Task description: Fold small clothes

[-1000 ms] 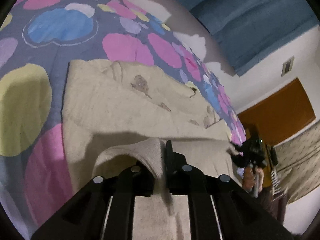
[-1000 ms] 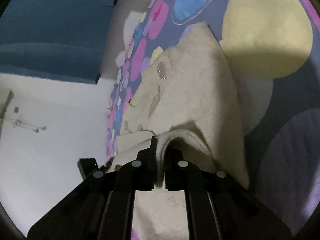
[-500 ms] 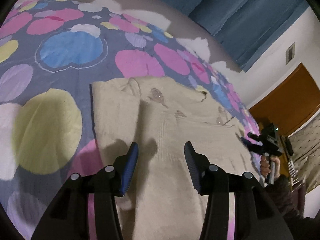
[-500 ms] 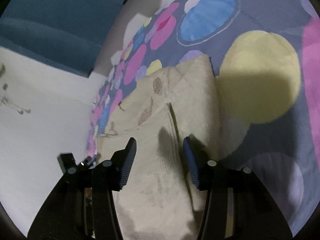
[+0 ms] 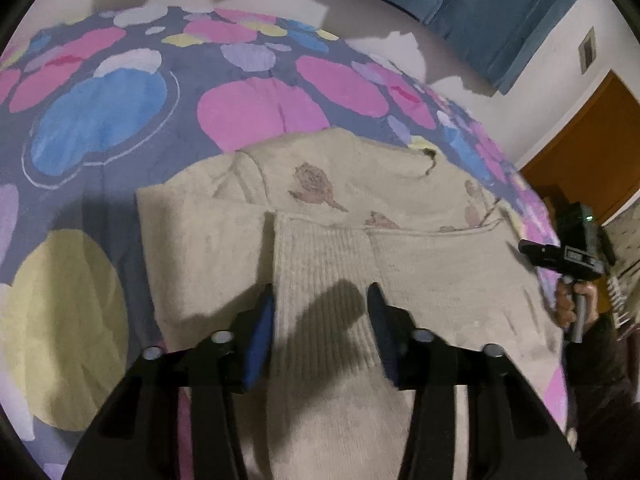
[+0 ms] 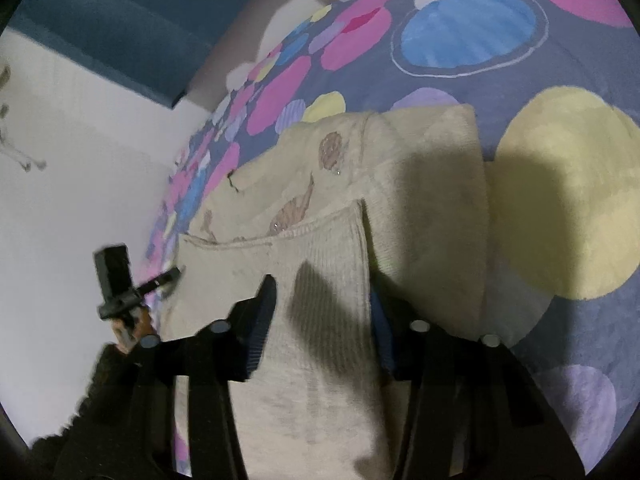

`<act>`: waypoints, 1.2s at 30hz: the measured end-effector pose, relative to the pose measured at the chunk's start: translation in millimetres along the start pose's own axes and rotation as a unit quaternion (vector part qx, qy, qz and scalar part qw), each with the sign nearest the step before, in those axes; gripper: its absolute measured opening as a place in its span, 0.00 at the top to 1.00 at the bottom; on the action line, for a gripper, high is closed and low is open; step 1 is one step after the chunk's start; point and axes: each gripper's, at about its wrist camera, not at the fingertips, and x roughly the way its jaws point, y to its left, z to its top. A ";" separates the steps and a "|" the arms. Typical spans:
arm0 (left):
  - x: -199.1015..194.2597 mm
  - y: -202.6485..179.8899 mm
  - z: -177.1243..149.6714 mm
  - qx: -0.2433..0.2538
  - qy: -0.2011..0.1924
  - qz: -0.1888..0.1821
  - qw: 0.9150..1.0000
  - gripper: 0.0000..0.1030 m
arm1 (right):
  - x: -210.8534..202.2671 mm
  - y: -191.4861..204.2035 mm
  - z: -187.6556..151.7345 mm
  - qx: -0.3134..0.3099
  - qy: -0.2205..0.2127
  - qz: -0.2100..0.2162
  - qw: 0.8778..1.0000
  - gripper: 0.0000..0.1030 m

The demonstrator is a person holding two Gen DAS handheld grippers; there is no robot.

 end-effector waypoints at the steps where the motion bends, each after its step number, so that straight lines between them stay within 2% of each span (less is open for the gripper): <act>1: 2.1 -2.4 0.7 0.002 0.005 0.010 1.000 0.84 | 0.8 1.8 -1.0 -0.008 0.002 -0.010 1.000 0.79; 3: 4.8 -7.3 0.3 0.007 0.012 0.016 1.000 0.95 | 3.4 6.9 -2.8 -0.023 0.004 -0.020 1.000 0.94; 5: 1.5 -20.3 -2.2 0.036 -0.002 0.050 0.998 0.96 | 0.8 13.0 -4.9 -0.037 -0.006 -0.034 0.999 0.96; 7: -5.8 -30.6 -4.2 0.055 -0.019 0.066 0.996 0.96 | -4.8 21.5 -7.9 -0.049 -0.020 -0.039 0.998 0.96; 12: -43.9 -42.7 4.3 0.054 -0.084 0.079 0.992 0.96 | -30.0 43.6 -4.3 -0.075 -0.062 -0.045 0.994 0.96; 16: -60.5 -46.1 26.2 0.052 -0.120 0.102 0.986 0.96 | -47.5 57.4 18.1 -0.088 -0.102 -0.047 0.990 0.96; 20: -53.9 -43.3 61.6 0.045 -0.141 0.126 0.981 0.96 | -44.4 54.6 56.9 -0.069 -0.130 -0.050 0.988 0.96; 23: -29.7 -32.5 80.8 0.039 -0.134 0.149 0.979 0.96 | -26.3 44.6 82.8 -0.055 -0.134 -0.059 0.988 0.96; 25: -4.0 -18.6 88.5 0.028 -0.113 0.163 0.980 0.96 | -4.7 29.2 98.0 -0.031 -0.123 -0.066 0.990 0.96; 30: 49.2 12.7 82.4 0.004 -0.061 0.182 0.981 0.96 | 41.0 -8.8 103.8 0.006 -0.079 -0.096 0.992 0.96; 36: 54.6 19.3 77.7 -0.009 -0.064 0.172 0.983 0.95 | 48.1 -36.5 97.0 0.054 -0.083 -0.044 0.994 0.98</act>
